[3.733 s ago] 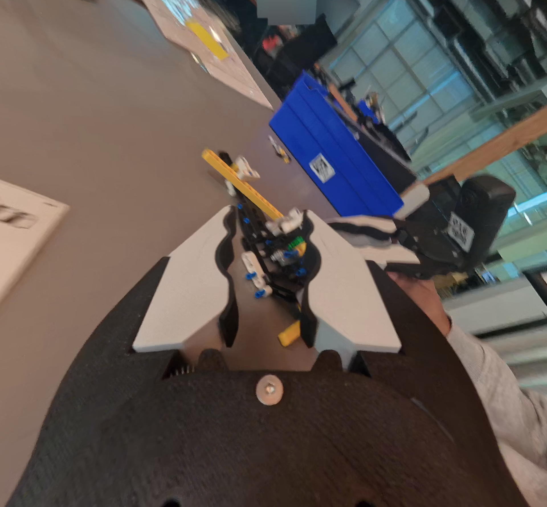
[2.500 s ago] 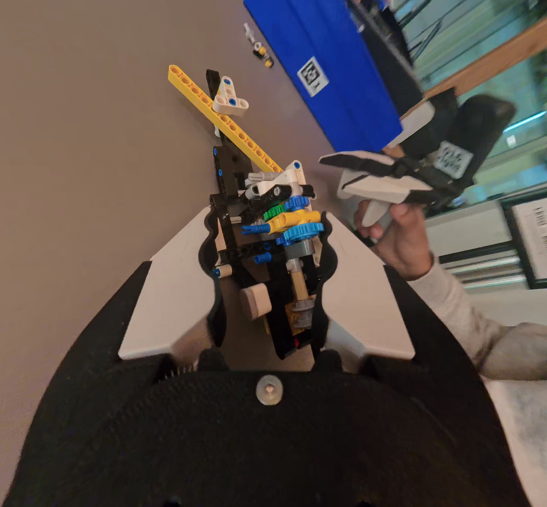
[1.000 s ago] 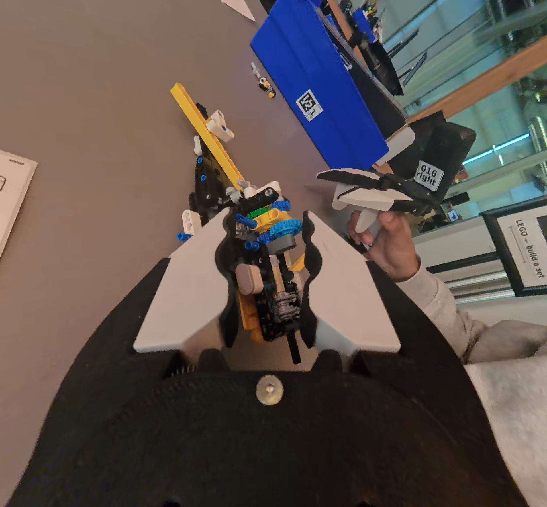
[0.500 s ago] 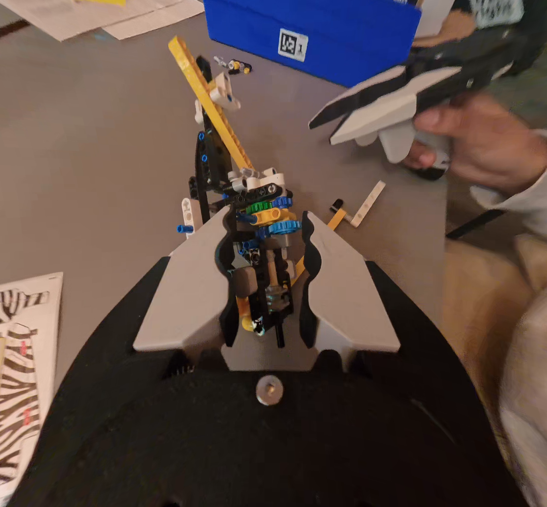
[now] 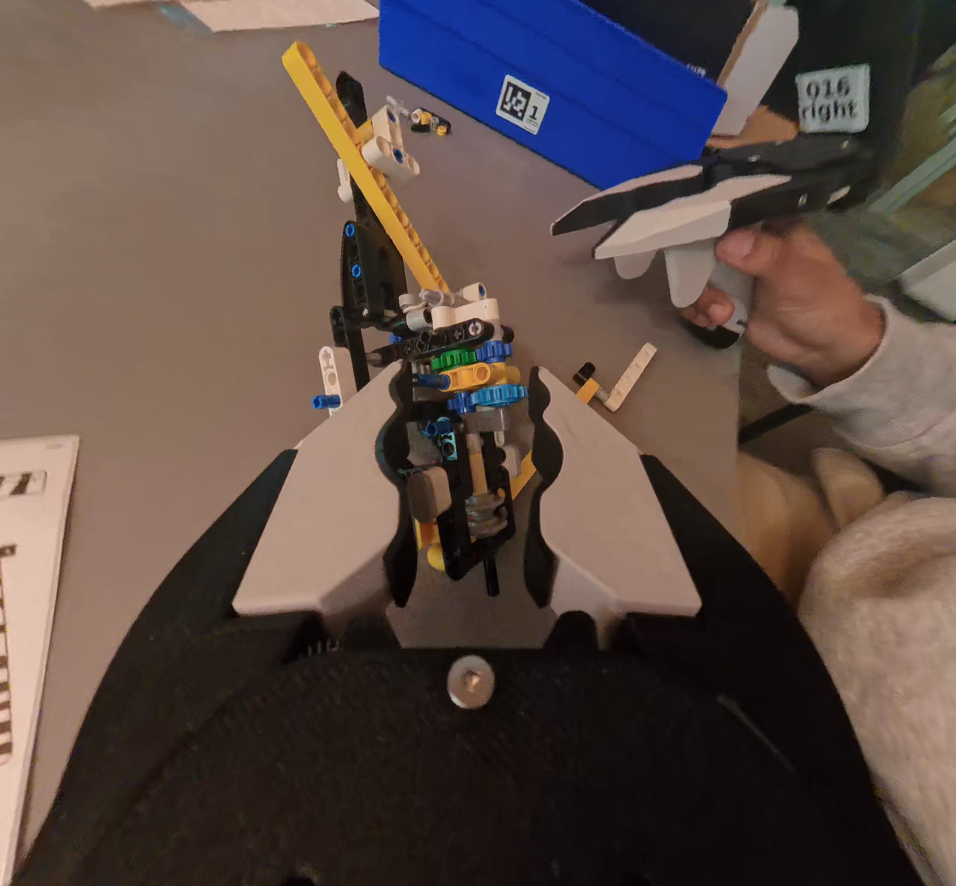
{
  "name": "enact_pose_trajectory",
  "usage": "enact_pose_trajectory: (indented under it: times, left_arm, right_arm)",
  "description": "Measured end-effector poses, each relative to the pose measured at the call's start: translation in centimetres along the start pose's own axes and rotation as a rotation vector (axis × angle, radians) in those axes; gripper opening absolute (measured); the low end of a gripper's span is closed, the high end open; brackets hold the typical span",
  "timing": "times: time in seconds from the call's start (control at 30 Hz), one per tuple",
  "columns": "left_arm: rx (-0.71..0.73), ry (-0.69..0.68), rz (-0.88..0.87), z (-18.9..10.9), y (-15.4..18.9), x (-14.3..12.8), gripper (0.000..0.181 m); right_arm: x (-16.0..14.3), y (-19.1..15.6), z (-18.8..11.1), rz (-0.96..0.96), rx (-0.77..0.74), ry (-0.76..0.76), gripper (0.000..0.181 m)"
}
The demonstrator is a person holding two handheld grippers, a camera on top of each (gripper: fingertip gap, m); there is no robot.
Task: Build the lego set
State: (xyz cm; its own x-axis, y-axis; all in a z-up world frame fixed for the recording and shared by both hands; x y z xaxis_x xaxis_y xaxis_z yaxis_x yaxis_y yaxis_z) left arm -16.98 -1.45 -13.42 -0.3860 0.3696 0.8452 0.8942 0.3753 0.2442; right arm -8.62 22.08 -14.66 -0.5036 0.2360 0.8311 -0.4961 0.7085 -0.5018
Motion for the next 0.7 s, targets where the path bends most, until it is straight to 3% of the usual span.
enact_pose_trajectory:
  times: [0.03,0.27,0.47,0.57,0.7]
  left_arm:
    - [-0.03,-0.014,-0.058,-0.2,-0.8,-0.1,0.043]
    - [-0.134,-0.056,-0.411,-2.2,-6.4,-0.8,0.044]
    - [-0.058,-0.096,-0.478,-2.9,-7.6,-0.5,0.054]
    - [0.08,-0.105,-0.432,-3.8,-5.9,0.9,0.081]
    - [0.491,-0.305,-0.117,-3.0,-3.2,0.9,0.091]
  right_arm:
    - [0.0,0.0,0.0,-0.002,0.0,0.0,0.045]
    - [0.1,-0.5,0.0,-0.003,0.031,0.023,0.044]
    - [0.4,-0.5,-0.6,0.012,0.058,0.054,0.044]
    - [0.5,0.1,-1.1,0.032,0.056,0.065,0.045]
    - [0.5,0.7,-1.6,0.103,0.093,0.103,0.046]
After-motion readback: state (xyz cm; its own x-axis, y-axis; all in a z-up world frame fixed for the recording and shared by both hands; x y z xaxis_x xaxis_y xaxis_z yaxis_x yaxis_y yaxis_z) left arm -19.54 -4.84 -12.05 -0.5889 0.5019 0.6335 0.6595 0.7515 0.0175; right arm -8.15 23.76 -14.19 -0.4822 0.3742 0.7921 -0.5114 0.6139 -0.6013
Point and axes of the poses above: each gripper's, where its closed fingertips meet, z out along the fingers, x out of its top, y = z × x across the jaws, the point moved 9 cm from there along -z, back along the fingers, and after that the axes turned 9 degrees about x, right-handed, at the moved point
